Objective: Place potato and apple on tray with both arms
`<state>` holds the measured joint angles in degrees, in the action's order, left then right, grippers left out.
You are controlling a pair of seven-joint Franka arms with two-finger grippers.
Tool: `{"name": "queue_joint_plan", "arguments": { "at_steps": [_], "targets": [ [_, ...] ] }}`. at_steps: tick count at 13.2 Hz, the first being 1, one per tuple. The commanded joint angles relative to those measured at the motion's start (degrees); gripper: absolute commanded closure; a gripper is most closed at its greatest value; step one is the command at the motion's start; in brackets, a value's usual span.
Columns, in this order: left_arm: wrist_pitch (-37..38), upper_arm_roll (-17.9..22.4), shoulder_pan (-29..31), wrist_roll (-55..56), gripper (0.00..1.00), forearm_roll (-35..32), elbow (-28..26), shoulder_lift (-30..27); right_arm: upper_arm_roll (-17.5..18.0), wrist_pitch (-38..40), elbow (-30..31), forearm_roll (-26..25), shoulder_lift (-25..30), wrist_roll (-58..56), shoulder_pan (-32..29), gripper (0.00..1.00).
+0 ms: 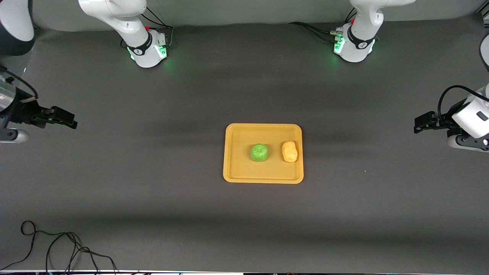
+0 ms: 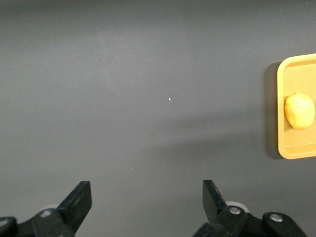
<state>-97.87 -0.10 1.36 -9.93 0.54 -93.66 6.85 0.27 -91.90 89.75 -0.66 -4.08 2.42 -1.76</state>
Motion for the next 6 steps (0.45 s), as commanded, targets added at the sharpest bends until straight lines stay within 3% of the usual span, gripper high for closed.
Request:
{"name": "queue_joint_plan", "arguments": {
  "at_steps": [1, 3, 6],
  "targets": [
    [1.47, 0.19, -0.57, 0.97, 0.00, 0.16, 3.23, 2.12, -0.01, -1.01, 1.39, -0.04, 1.36, -1.01, -0.35, 0.00],
    [-5.54, 0.19, -0.83, 1.49, 0.00, 0.16, -2.90, -1.29, -0.54, -0.92, 1.22, -0.04, 1.01, -0.92, -0.27, 0.00],
    [-0.85, -0.08, -2.32, 2.46, 0.00, 0.08, -3.28, -3.06, -0.54, -0.83, 0.78, 0.13, 1.00, -0.57, 0.00, 0.00]
  ]
}}
